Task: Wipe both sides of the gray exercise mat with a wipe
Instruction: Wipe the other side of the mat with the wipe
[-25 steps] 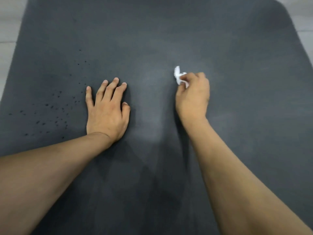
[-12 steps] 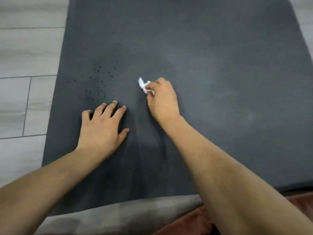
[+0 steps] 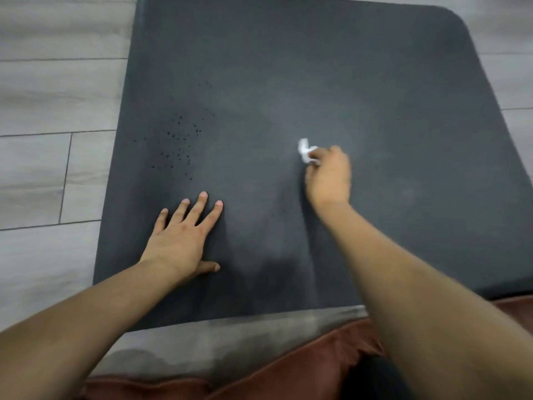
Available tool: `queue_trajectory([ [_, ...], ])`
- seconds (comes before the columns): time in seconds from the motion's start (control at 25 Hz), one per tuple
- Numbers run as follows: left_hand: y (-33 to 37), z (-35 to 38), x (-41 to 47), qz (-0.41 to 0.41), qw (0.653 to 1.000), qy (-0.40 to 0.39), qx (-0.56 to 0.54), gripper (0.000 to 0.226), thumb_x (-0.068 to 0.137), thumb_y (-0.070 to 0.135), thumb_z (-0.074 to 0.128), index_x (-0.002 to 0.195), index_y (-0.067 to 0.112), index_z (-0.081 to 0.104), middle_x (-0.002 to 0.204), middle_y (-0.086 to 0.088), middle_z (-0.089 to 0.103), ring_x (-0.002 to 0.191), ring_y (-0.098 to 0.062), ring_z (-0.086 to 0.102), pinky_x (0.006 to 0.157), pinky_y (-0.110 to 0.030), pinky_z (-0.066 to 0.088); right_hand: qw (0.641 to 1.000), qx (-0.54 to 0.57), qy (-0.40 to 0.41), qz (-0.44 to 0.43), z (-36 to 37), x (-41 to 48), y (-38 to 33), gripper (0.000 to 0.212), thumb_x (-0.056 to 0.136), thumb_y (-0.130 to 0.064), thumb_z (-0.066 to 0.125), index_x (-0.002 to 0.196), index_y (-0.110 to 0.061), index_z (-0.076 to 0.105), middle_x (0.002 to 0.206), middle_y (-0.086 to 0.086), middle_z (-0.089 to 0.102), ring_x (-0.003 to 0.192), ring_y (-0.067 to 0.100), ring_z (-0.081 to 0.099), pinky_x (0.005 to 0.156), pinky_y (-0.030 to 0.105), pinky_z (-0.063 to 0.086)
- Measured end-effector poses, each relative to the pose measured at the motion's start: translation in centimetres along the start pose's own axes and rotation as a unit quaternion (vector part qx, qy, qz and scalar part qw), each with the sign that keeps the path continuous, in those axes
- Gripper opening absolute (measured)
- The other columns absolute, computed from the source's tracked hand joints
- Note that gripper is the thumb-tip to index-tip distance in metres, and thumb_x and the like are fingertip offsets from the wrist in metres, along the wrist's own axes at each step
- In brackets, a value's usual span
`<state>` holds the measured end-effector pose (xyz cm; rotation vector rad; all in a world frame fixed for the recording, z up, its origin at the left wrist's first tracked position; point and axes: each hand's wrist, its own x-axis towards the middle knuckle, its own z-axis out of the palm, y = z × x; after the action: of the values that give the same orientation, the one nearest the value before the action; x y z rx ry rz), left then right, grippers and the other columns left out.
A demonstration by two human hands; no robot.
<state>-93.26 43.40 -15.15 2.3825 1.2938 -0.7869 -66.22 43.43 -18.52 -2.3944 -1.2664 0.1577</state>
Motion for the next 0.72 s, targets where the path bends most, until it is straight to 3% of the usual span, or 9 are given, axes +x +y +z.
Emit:
queue_trajectory([
  [0.12,0.8,-0.2,0.4,-0.024,0.999,-0.003,0.025,0.124,0.081,0.066,0.07,0.158,0.033,-0.021,0.168,0.001,-0.023,0.157,-0.027,-0.006,0.126,-0.054,0.01,0.962,-0.019,-0.094,-0.257,0.8,-4.0,-1.5,0.022,0.08,0.0,0.061,0.093,-0.013,0.073,0.086,0.011,0.061,0.076,0.032,0.054,0.067,0.036,0.046],
  [0.16,1.1,-0.2,0.6,-0.031,0.999,-0.01,0.029,0.124,0.081,0.065,0.071,0.158,0.032,-0.02,0.168,0.0,-0.022,0.157,-0.028,-0.005,0.126,-0.054,0.011,0.952,-0.035,-0.099,-0.288,-0.4,-2.7,0.5,0.022,0.083,-0.002,0.06,0.096,-0.014,0.073,0.089,0.011,0.061,0.079,0.033,0.055,0.068,0.036,0.047],
  [0.2,1.2,-0.3,0.7,-0.038,0.999,-0.014,0.027,0.125,0.081,0.064,0.073,0.159,0.032,-0.02,0.168,0.0,-0.022,0.157,-0.028,-0.004,0.125,-0.055,0.012,0.96,-0.057,-0.081,-0.26,-1.9,-0.7,3.2,0.025,0.085,-0.005,0.058,0.101,-0.015,0.073,0.092,0.012,0.062,0.085,0.035,0.056,0.072,0.037,0.047],
  [0.24,1.4,-0.2,0.7,-0.041,0.999,-0.02,0.025,0.125,0.081,0.063,0.073,0.159,0.032,-0.02,0.168,0.0,-0.023,0.157,-0.028,-0.004,0.125,-0.055,0.013,0.98,-0.085,-0.061,-0.172,-3.8,1.1,6.1,0.028,0.087,-0.007,0.055,0.106,-0.017,0.073,0.098,0.014,0.063,0.092,0.038,0.058,0.077,0.039,0.047],
  [0.32,1.5,-0.1,0.9,-0.038,0.999,-0.021,0.03,0.126,0.08,0.063,0.074,0.158,0.033,-0.02,0.167,0.0,-0.024,0.157,-0.029,-0.005,0.125,-0.055,0.014,0.993,-0.097,-0.014,0.07,-7.6,3.5,11.4,0.033,0.089,-0.01,0.05,0.112,-0.017,0.072,0.109,0.019,0.065,0.104,0.041,0.058,0.086,0.039,0.047],
  [0.4,1.0,-0.2,1.2,-0.036,0.999,-0.02,0.022,0.128,0.079,0.063,0.075,0.159,0.034,-0.02,0.167,0.0,-0.024,0.157,-0.029,-0.004,0.125,-0.054,0.015,0.984,-0.076,0.038,0.157,-7.0,3.8,11.7,0.031,0.092,-0.014,0.048,0.112,-0.016,0.072,0.114,0.021,0.062,0.107,0.041,0.057,0.089,0.039,0.047],
  [0.48,0.8,-0.2,1.3,-0.022,0.999,-0.026,0.009,0.128,0.077,0.063,0.077,0.159,0.035,-0.017,0.168,0.001,-0.022,0.157,-0.03,-0.003,0.125,-0.054,0.017,0.991,-0.077,0.025,0.103,-3.8,1.7,7.5,0.032,0.09,-0.009,0.046,0.11,-0.012,0.071,0.112,0.019,0.059,0.103,0.04,0.055,0.086,0.038,0.044],
  [0.6,0.2,0.4,1.1,-0.008,1.0,-0.009,-0.012,0.127,0.075,0.063,0.078,0.16,0.036,-0.013,0.169,0.002,-0.02,0.157,-0.03,-0.002,0.125,-0.053,0.017,0.993,-0.012,-0.041,-0.108,0.3,-5.6,-0.7,0.027,0.085,-0.005,0.052,0.101,-0.011,0.073,0.098,0.017,0.059,0.088,0.037,0.055,0.075,0.039,0.042],
  [0.72,-0.5,0.7,1.3,0.007,0.999,0.007,-0.03,0.129,0.072,0.063,0.08,0.16,0.036,-0.01,0.169,0.0,-0.016,0.157,-0.033,0.0,0.125,-0.053,0.017,0.934,-0.006,-0.166,-0.317,0.9,-12.9,-4.6,0.017,0.085,-0.007,0.059,0.094,-0.011,0.073,0.089,0.012,0.058,0.081,0.032,0.053,0.071,0.039,0.044],
])
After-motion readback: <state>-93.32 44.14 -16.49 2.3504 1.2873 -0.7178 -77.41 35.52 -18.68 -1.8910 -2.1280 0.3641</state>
